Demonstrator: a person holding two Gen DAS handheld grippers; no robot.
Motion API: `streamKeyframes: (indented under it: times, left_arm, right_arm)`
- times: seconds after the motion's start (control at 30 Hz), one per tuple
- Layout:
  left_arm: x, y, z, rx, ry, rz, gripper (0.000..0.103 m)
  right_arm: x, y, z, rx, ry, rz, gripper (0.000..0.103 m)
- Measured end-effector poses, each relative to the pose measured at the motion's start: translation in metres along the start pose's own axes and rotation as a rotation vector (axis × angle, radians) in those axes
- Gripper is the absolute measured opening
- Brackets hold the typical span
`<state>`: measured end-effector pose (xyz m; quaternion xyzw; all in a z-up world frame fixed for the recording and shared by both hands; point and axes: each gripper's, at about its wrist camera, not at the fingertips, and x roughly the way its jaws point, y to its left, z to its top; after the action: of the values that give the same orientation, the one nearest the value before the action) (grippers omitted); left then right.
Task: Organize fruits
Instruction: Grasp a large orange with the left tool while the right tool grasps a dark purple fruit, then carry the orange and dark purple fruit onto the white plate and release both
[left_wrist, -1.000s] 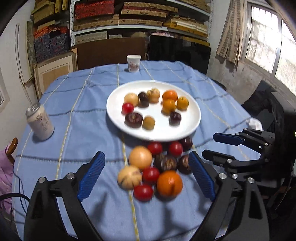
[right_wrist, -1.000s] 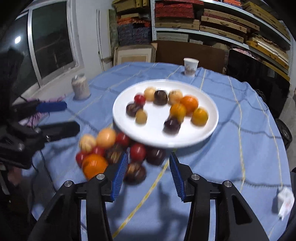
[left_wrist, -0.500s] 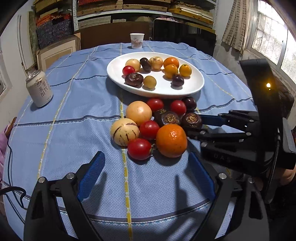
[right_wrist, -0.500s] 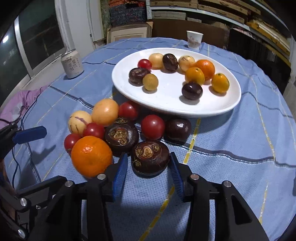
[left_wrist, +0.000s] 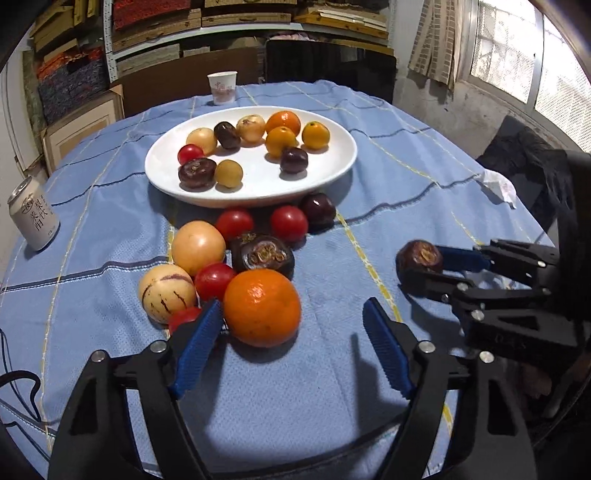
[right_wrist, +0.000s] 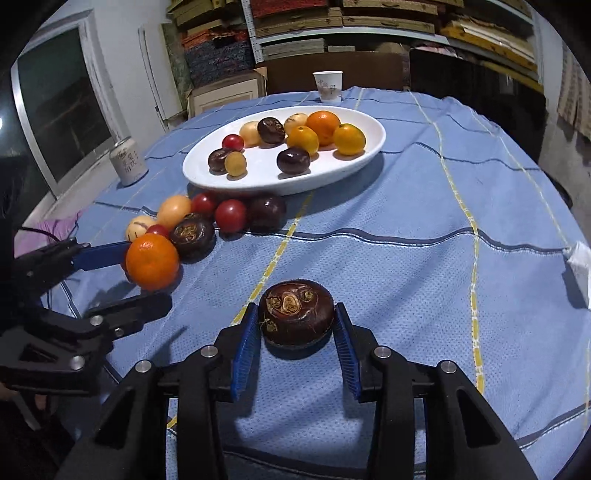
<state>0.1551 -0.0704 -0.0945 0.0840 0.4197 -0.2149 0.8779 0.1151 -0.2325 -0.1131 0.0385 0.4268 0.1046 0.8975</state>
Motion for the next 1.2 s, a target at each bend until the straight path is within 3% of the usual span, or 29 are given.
streamKeyframes:
  times: [0.03, 0.1, 0.17, 0.27, 0.3, 0.37, 0.43, 0.5, 0.53, 0.77, 0.9, 0.93, 0.97, 1.2]
  left_arm:
    - [0.001, 0.003, 0.001, -0.015, 0.001, -0.001, 0.066]
    - [0.001, 0.009, 0.001, -0.036, 0.000, 0.007, 0.050]
    - [0.005, 0.010, 0.000, -0.020, 0.009, 0.030, 0.045]
    - [0.008, -0.001, -0.002, 0.051, 0.021, 0.097, 0.050]
    - [0.011, -0.004, -0.004, 0.068, 0.030, 0.090, 0.065]
    - [0.014, -0.006, -0.005, 0.064, 0.047, 0.077, 0.075]
    - [0.013, -0.001, -0.003, 0.042, 0.036, 0.071, 0.067]
    - [0.012, 0.005, -0.003, 0.019, 0.028, 0.078, 0.048]
    - [0.011, 0.008, -0.003, 0.007, 0.023, 0.076, 0.045]
    - [0.013, 0.007, -0.004, 0.010, 0.021, 0.078, 0.047]
    - [0.015, 0.003, -0.004, 0.034, 0.028, 0.093, 0.059]
    - [0.014, 0.003, -0.005, 0.030, 0.025, 0.092, 0.057]
    - [0.013, 0.006, -0.005, 0.017, 0.021, 0.088, 0.045]
    - [-0.003, 0.016, -0.006, -0.045, -0.026, 0.062, 0.045]
  right_arm:
    - [0.000, 0.002, 0.000, -0.014, -0.004, -0.002, 0.041]
    - [-0.001, 0.007, -0.001, -0.038, -0.010, -0.004, 0.041]
    - [-0.001, 0.007, -0.001, -0.039, -0.016, -0.005, 0.041]
    - [-0.003, 0.005, -0.002, -0.030, -0.024, -0.003, 0.041]
    - [-0.004, 0.005, -0.002, -0.032, -0.025, -0.004, 0.041]
    - [-0.005, 0.005, -0.003, -0.035, -0.030, -0.008, 0.041]
    - [-0.005, 0.005, -0.003, -0.032, -0.031, -0.004, 0.041]
    - [-0.004, 0.004, -0.003, -0.029, -0.029, -0.001, 0.041]
    - [-0.004, 0.004, -0.003, -0.028, -0.028, -0.001, 0.041]
    - [-0.004, 0.004, -0.003, -0.025, -0.029, -0.003, 0.041]
    - [-0.004, 0.005, -0.003, -0.026, -0.031, -0.005, 0.041]
    - [-0.004, 0.005, -0.003, -0.026, -0.033, -0.004, 0.041]
    - [-0.005, 0.004, -0.003, -0.025, -0.034, -0.003, 0.041]
    - [-0.007, 0.004, -0.004, -0.023, -0.049, 0.005, 0.041]
